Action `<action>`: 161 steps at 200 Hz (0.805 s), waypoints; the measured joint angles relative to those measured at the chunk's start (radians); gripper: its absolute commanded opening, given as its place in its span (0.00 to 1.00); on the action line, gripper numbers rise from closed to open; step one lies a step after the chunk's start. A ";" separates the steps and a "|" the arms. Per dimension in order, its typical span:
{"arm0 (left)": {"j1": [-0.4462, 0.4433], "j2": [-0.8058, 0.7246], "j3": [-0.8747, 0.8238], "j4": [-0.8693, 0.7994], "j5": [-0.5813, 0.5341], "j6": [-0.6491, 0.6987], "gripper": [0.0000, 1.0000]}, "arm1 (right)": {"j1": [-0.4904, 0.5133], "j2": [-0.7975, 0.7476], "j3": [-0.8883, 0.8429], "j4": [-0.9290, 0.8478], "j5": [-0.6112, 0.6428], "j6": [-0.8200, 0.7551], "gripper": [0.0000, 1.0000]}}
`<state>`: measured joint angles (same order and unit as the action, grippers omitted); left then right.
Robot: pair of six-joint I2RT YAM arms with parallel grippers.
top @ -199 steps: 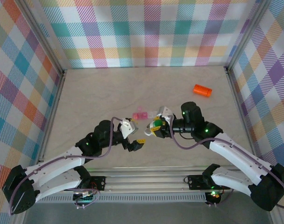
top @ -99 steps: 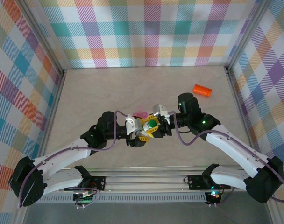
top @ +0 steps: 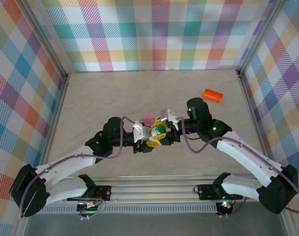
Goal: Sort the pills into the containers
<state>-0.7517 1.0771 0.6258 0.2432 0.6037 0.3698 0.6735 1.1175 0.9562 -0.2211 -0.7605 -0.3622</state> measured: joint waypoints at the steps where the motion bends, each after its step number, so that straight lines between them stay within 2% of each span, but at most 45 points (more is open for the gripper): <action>1: 0.000 0.000 0.000 0.000 -0.002 -0.001 0.06 | 0.000 0.000 0.000 0.000 0.003 0.000 0.65; 7: 0.000 -0.006 -0.003 0.004 -0.032 -0.007 0.00 | 0.000 -0.005 0.000 -0.001 0.024 0.009 0.67; 23: 0.001 -0.031 -0.023 0.037 -0.124 -0.031 0.00 | 0.000 -0.022 0.000 -0.004 0.084 0.032 0.75; 48: 0.003 -0.071 -0.061 0.099 -0.342 -0.069 0.00 | -0.006 -0.064 0.000 0.000 0.180 0.129 0.81; 60: 0.008 -0.070 -0.063 0.114 -0.425 -0.080 0.00 | -0.006 -0.081 0.000 0.026 0.241 0.218 0.78; 80: 0.009 -0.051 -0.063 0.156 -0.523 -0.101 0.00 | -0.006 -0.078 0.021 0.075 0.387 0.452 0.75; 97: 0.010 -0.015 -0.061 0.202 -0.581 -0.118 0.00 | -0.006 -0.030 0.075 0.097 0.490 0.650 0.74; 115: 0.015 0.042 -0.045 0.232 -0.617 -0.132 0.00 | -0.002 0.050 0.146 0.116 0.562 0.793 0.75; 161: 0.021 0.140 0.034 0.274 -0.666 -0.166 0.00 | 0.031 0.201 0.256 0.123 0.639 0.951 0.75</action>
<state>-0.7303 1.2171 0.6598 0.5175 -0.0628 0.2035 0.7048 1.3182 1.2125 -0.0978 -0.1215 0.5888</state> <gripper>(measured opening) 0.511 0.758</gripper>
